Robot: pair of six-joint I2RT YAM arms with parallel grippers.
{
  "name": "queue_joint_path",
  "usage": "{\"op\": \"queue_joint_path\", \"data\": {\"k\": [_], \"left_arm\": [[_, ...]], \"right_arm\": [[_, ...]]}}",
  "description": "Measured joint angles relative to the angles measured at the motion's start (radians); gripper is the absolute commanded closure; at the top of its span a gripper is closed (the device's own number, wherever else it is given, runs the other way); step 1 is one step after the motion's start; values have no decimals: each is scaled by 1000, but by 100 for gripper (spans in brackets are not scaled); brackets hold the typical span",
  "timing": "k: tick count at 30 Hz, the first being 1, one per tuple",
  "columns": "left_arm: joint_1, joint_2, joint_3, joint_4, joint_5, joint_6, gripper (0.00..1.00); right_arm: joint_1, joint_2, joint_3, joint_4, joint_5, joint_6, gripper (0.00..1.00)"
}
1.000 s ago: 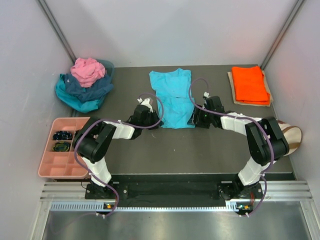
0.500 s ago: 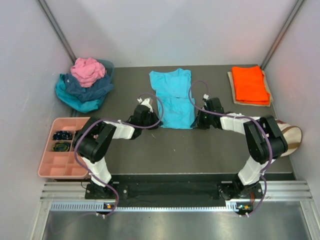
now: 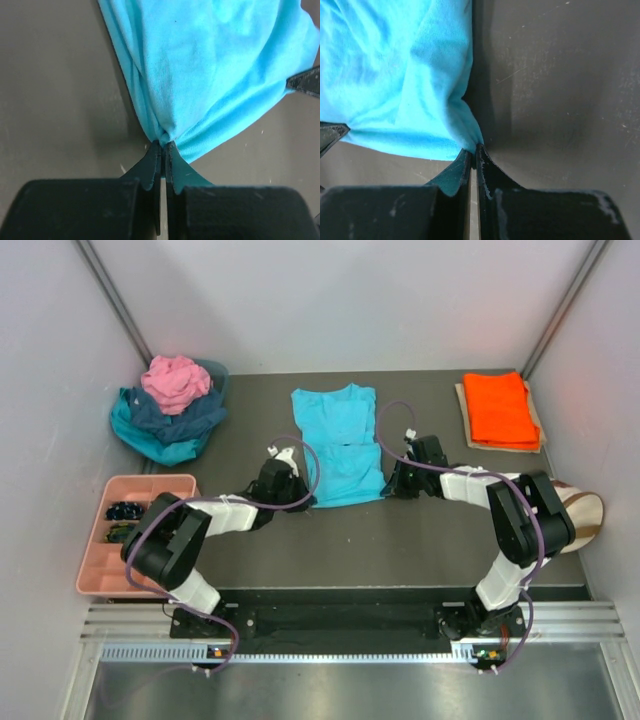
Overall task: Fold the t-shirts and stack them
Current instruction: Fold the tshirt
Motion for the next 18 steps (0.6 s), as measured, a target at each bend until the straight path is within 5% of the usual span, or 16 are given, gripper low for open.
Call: {"op": "queue_joint_path", "data": {"k": [18], "left_arm": [[-16,-219,-145,-119,5,-6,100]], "right_arm": [[65,-138,-99,-134,-52,-7,100]]}}
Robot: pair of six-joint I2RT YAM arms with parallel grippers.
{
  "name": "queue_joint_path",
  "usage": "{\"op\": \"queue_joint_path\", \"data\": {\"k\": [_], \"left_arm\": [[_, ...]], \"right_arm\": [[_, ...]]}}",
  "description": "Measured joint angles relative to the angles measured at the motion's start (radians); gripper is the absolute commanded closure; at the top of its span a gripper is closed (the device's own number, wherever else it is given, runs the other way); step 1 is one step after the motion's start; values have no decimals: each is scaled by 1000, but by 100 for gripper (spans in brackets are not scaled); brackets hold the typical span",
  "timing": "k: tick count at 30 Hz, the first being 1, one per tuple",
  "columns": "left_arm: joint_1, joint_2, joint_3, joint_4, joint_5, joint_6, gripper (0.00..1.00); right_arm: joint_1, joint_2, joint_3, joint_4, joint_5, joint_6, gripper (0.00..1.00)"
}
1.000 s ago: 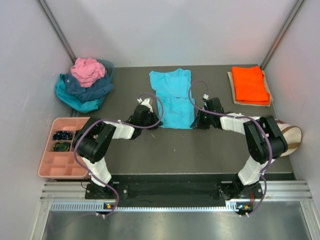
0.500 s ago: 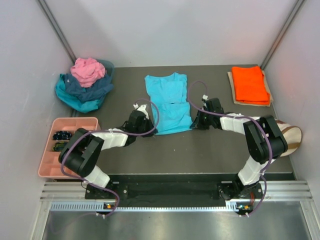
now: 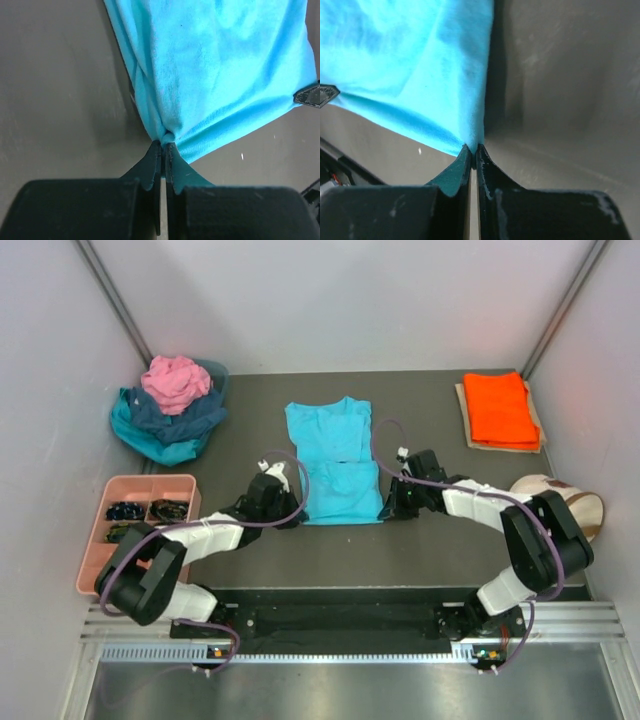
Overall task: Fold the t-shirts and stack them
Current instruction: Fold the tshirt
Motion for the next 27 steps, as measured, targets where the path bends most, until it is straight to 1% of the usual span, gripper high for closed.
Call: {"op": "queue_joint_path", "data": {"k": [6,11,14,19,23,27], "left_arm": [[-11,-93,-20,-64,-1,-27,100],[-14,-167,-13,-120,-11,-41,100],[-16,-177,27,-163,-40,-36,100],[-13,-147,140,-201,-110,-7,100],[-1,-73,225,-192,-143,15,100],[28,5,278,-172,-147,23,100]], "right_arm": [[35,-76,2,-72,2,0,100],[36,-83,38,-115,7,0,100],[36,-81,83,-129,18,0,100],[36,-24,201,-129,40,0,100],[35,48,294,-129,53,-1,100],[18,121,383,-124,35,0,100]]}}
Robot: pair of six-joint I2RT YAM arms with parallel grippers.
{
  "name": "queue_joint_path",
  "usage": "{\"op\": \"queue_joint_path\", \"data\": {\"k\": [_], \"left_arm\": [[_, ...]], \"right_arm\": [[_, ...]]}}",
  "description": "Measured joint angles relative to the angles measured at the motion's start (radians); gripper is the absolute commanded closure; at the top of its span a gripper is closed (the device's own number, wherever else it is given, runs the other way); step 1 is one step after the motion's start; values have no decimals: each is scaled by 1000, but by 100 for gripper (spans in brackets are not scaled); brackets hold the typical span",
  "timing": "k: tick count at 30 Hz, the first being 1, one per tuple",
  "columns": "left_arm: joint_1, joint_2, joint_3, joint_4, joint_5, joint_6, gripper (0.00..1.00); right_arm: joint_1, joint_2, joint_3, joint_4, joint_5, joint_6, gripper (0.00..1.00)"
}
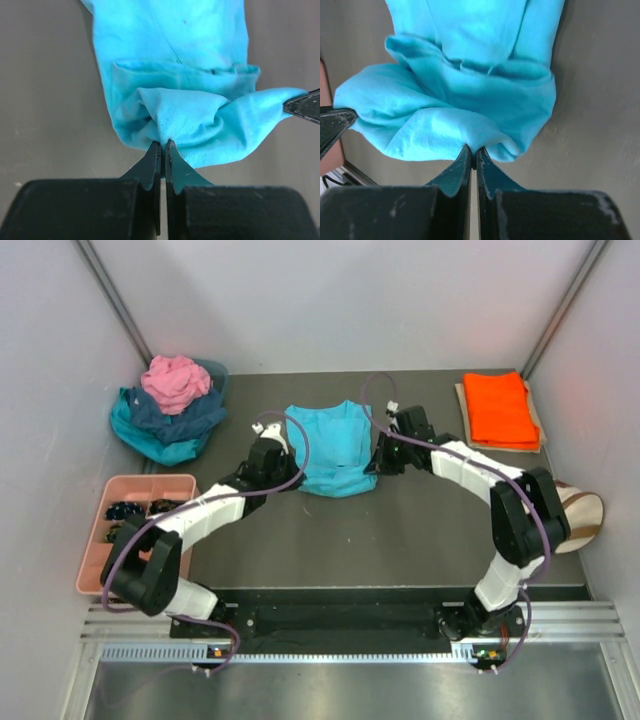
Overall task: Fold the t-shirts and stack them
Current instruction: Fold the tshirt
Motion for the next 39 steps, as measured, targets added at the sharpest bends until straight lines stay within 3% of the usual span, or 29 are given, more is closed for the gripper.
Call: {"op": "queue_joint_path", "data": {"k": [11,21,31,39], "left_arm": [[131,232,221,58,73,3,100],[174,420,454,79,155,12,100],[205,468,510,82,189,14,100],[267,558,581,98,212,13,100]], "right_arm": [[-100,225,346,-37,-60,-8,100],[-138,415,653,-93,-107,-19,100],[-146,600,858,-145,-151,-26,100],[-177,674,932,-127,-193,-18,100]]}}
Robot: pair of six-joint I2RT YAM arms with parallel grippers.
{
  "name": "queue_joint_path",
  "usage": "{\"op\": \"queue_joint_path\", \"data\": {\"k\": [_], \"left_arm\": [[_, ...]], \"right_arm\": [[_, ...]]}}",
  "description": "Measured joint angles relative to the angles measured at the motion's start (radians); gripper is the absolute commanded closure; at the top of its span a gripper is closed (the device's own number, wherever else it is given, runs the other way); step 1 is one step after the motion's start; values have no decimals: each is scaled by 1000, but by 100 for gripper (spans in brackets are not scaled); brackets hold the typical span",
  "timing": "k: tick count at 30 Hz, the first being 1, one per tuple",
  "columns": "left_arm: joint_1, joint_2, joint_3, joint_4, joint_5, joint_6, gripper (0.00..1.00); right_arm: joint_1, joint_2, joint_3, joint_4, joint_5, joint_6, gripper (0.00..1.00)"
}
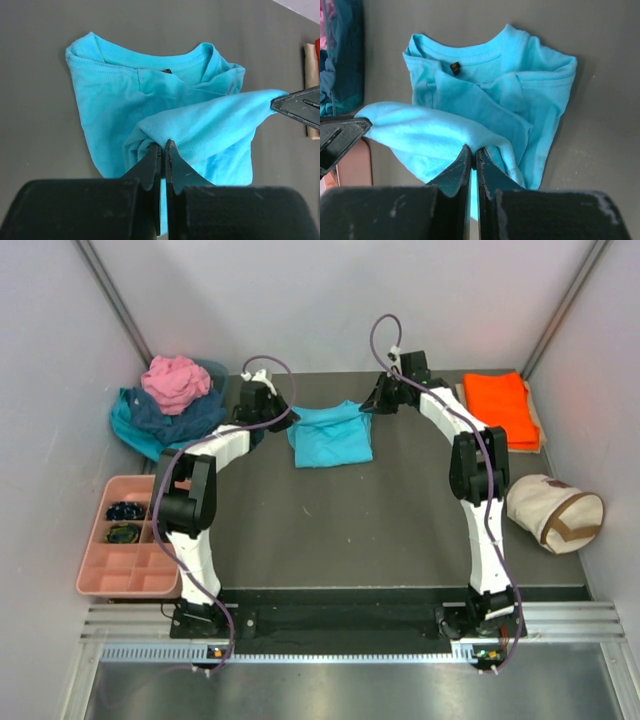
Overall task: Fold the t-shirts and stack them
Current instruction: Fold the tshirt
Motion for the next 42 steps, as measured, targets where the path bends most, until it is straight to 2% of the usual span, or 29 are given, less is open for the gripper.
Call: {"op": "queue_joint_path", "data": {"k": [13,29,30,31,32,33,34,37,39,42], "left_arm": [[29,188,144,37,76,-44,100],[55,222,197,68,96,-55,98],[57,228,197,68,98,-56,94],[59,234,197,71,100,-56,81],[61,240,197,74,101,-57,73],[63,245,197,74,103,-56,60],[66,252,198,76,102,-56,42],[89,266,198,76,95,-48,16],[119,267,197,73,87,-51,9],[182,267,191,87,80,-58,4]], "right_arm": [[-27,86,6,113,-32,35,100],[-38,145,58,221,-71,74,98],[-38,148,58,223,-73,76,91],[-39,150,58,222,-74,79,83],[-40,151,58,223,-75,81,65],[-40,151,58,223,-76,84,58],[-42,151,58,226,-75,86,50],[-61,149,47,265,-77,91,44],[-92,127,-14,327,-78,102,43],[-162,88,-111,367,-81,110,42]]}}
